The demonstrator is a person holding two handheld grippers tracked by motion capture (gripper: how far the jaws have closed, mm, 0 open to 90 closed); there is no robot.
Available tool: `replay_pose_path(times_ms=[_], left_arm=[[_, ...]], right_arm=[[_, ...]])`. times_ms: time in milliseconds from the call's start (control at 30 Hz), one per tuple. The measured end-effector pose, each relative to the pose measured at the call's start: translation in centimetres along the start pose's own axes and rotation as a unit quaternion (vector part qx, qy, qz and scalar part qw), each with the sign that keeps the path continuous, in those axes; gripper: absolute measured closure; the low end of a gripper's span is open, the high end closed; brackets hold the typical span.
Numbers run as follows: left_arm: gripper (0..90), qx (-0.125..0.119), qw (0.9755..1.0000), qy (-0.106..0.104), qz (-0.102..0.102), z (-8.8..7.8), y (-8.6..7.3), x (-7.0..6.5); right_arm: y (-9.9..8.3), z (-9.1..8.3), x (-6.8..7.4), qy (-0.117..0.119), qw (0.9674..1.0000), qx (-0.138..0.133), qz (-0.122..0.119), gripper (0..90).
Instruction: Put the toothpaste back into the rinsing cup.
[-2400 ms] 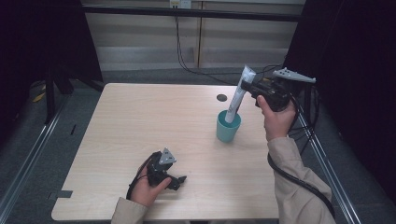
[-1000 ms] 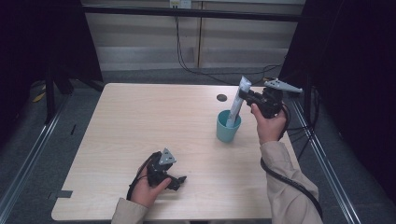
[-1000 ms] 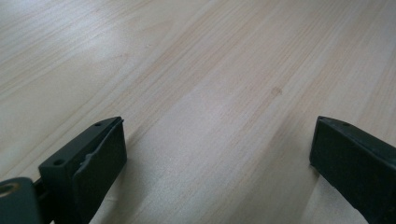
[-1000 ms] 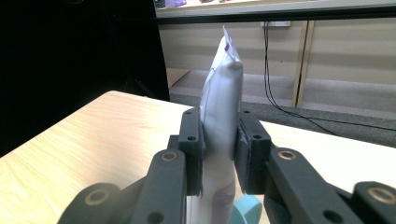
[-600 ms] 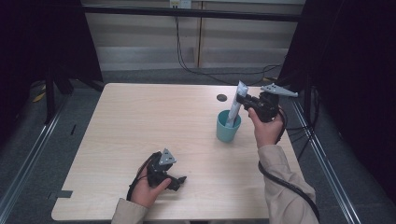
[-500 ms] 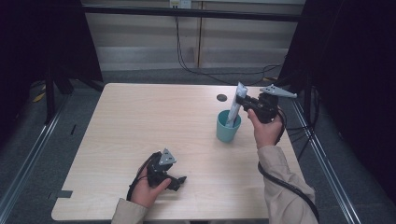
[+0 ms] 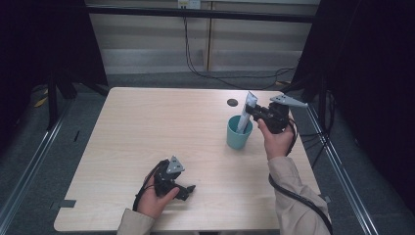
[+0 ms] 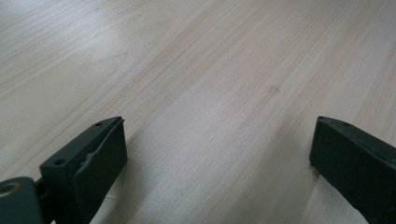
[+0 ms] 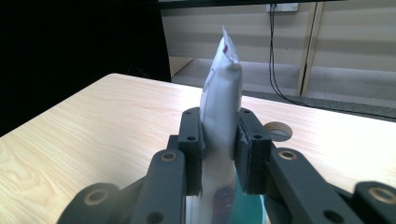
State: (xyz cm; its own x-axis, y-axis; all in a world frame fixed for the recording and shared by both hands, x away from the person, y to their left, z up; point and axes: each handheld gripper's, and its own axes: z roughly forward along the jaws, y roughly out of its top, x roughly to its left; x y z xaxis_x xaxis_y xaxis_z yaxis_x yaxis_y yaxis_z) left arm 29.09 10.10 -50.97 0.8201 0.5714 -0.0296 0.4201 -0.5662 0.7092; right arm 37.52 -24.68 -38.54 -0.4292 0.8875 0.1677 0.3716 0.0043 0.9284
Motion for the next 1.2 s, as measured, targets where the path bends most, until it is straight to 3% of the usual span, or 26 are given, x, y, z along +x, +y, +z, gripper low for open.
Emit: replay_pose_path(times_ms=[100,767,1200], left_arm=[[3.7,0.005,1.0000,0.002,0.009,-0.1,0.0,0.1],[3.8,0.005,1.0000,0.001,0.006,-0.1,0.0,0.0],[3.7,0.003,1.0000,0.002,0.004,-0.1,0.0,0.0]], right_arm=[[-0.3,0.0,0.0,-0.002,1.0000,0.001,-0.002,74.2],[-1.7,0.2,-0.1,-0.006,0.9999,0.014,-0.002,73.5],[-2.4,-0.6,-0.1,0.002,1.0000,0.004,-0.001,72.3]])
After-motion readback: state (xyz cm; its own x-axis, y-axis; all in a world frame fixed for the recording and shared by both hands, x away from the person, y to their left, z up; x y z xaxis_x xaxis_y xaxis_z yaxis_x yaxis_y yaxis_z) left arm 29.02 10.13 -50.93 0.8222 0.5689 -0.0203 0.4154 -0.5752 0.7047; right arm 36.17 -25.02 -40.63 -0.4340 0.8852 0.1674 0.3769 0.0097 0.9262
